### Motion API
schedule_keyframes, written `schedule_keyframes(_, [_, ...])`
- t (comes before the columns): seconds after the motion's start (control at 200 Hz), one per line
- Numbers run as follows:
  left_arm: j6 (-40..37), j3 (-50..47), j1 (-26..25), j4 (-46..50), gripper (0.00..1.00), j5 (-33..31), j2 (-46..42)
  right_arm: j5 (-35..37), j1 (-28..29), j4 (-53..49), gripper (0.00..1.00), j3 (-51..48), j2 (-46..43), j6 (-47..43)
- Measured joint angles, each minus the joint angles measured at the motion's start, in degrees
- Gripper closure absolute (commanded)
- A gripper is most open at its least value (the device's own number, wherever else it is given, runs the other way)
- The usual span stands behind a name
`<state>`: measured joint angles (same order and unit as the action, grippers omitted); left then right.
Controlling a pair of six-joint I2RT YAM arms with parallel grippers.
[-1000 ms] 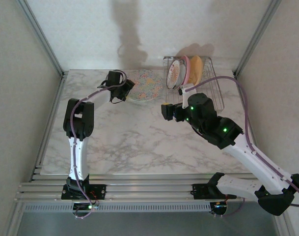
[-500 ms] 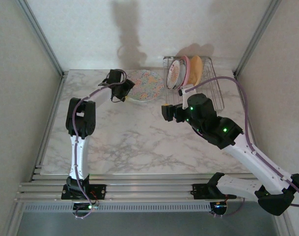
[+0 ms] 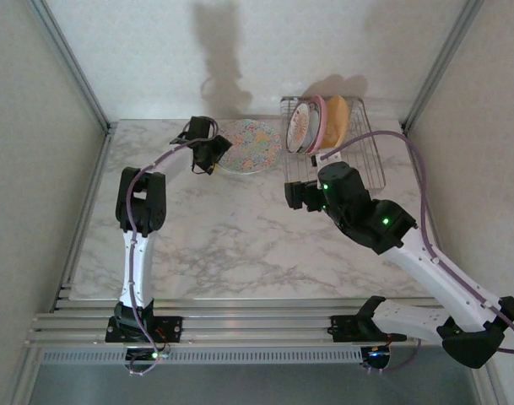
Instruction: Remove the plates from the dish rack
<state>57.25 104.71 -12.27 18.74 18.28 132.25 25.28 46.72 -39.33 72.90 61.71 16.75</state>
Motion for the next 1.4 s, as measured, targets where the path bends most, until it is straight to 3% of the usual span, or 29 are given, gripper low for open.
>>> schedule_keyframes(0.12, [-0.74,0.0,0.0,0.81,0.16,-1.01,-0.04,1.95,-3.93,-3.23,0.04,3.21,0.72,0.28])
schedule_keyframes(0.29, [-1.6,-1.73,-0.44,1.66,0.13,-3.43,-3.04,1.4,-19.87,-6.78,0.11,10.91,5.57,0.81])
schedule_keyframes(0.566, [-2.38,-15.8,-4.46,-2.4,0.15,-6.4,-25.94,-4.61,-32.48,-5.9,0.31,22.32,22.62,0.0])
schedule_keyframes(0.821, [-4.83,-30.45,-12.39,-11.23,0.17,-5.14,-48.72,-8.63,-35.01,-2.67,0.39,31.36,39.91,-2.27])
schedule_keyframes(0.971, [-5.18,-38.23,-15.5,-13.99,0.18,-4.13,-58.6,-8.87,-35.23,-0.98,0.51,33.29,46.34,-2.69])
schedule_keyframes(1.397, [-4.28,-47.39,-18.05,-15.1,0.19,-4.92,-75.06,-8.87,-36.41,2.93,0.58,42.93,61.02,-3.26])
